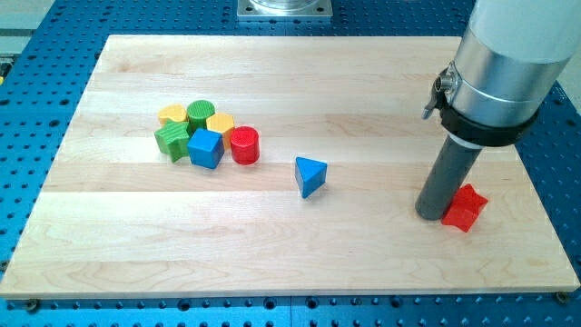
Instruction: Point the hand right side to the red circle
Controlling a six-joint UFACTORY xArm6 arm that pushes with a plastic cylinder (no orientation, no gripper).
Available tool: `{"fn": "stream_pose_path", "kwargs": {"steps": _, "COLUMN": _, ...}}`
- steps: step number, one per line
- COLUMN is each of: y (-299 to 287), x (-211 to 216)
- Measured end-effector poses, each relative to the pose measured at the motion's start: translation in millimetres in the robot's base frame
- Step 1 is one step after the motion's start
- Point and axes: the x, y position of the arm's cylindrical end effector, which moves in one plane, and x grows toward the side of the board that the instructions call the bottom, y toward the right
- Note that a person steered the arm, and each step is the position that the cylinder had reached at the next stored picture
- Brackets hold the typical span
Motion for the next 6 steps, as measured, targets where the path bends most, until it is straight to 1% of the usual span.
{"fn": "stream_pose_path", "kwargs": {"steps": 1, "y": 3, "x": -16}}
{"fn": "stream_pose_path", "kwargs": {"steps": 2, "y": 29, "x": -2}}
{"fn": "stream_pose_path", "kwargs": {"steps": 3, "y": 41, "x": 0}}
{"fn": "stream_pose_path", "kwargs": {"steps": 4, "y": 6, "x": -15}}
{"fn": "stream_pose_path", "kwargs": {"steps": 5, "y": -99, "x": 24}}
{"fn": "stream_pose_path", "kwargs": {"steps": 6, "y": -187, "x": 39}}
